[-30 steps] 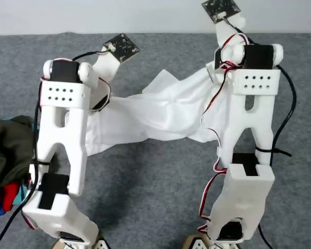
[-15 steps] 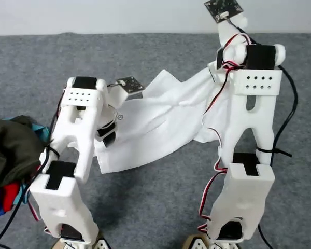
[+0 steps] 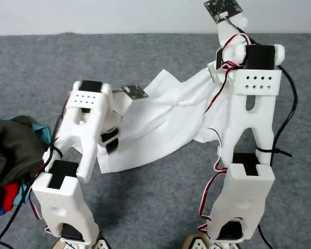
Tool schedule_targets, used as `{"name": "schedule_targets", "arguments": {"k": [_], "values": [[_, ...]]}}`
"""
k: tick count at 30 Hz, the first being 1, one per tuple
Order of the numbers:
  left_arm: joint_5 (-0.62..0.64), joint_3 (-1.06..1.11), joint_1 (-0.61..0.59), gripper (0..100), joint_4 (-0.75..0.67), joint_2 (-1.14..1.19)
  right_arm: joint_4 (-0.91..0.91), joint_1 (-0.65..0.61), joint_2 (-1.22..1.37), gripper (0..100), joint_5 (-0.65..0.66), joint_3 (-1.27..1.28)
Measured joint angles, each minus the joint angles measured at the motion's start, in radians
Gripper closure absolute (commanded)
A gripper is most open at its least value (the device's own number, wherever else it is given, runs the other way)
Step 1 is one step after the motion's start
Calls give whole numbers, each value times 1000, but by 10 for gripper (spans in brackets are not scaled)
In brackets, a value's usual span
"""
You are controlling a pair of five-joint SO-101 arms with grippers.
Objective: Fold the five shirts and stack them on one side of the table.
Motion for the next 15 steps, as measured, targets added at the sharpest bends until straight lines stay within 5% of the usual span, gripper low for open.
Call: {"name": "schedule_targets", "arguments": {"k": [15], "values": [[37,83,-54,833,-190,0,0,0,0,990,0,0]]}}
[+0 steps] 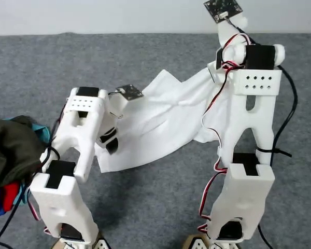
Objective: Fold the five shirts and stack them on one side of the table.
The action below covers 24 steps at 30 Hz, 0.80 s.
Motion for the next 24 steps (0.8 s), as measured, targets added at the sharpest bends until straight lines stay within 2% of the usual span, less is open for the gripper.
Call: {"name": "schedule_targets", "arguments": {"k": [4,9,16,21,24], "values": [[0,0,3,859,-15,0,0,0,0,990,0,-2],[6,0,0,998,-54,14,0,0,0,990,0,-2],[6,0,0,995,-48,8,0,0,0,990,0,-2],[11,-58,0,995,21,-161,0,0,0,990,0,-2],[66,-126,0,995,61,-301,0,0,-21,990,0,-2]]}}
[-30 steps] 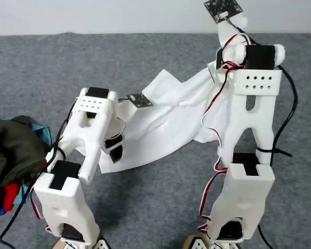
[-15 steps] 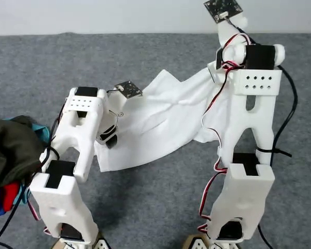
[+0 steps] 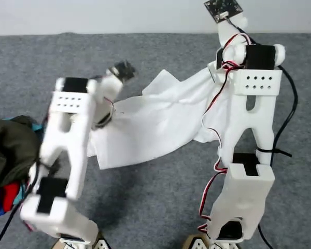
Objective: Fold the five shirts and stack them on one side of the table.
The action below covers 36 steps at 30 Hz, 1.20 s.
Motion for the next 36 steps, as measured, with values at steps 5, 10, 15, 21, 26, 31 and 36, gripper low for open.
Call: {"name": "schedule_targets", "arguments": {"k": [5,10,15,21,26,31,36], "values": [[83,-80,0,995,9,-215,0,0,-107,990,-31,0],[157,-147,-9,995,9,-347,0,0,-218,990,-35,0],[213,-253,-68,995,9,-411,0,25,-344,990,-35,0],[229,-413,-169,995,9,-433,2,104,-470,990,-37,0],[230,-568,-213,995,17,-442,2,135,-568,990,-37,0],[230,-678,-216,995,26,-516,2,143,-697,990,-37,0],[230,-694,-222,995,43,-632,2,146,-825,990,-37,-2]]}}
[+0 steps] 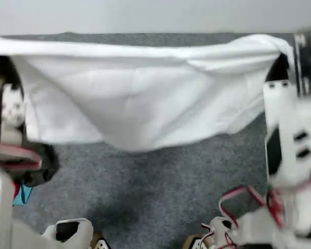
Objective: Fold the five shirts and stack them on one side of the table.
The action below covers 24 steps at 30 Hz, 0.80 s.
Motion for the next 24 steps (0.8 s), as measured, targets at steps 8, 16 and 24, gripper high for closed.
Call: {"name": "schedule_targets", "arguments": {"k": [8,16,24], "values": [[-86,-8,-5,995,143,-149,0,12,-193,990,77,-17],[-143,132,-5,995,157,-301,0,26,-304,990,166,-34],[-293,611,-5,995,153,-399,0,75,-293,990,183,284]]}}
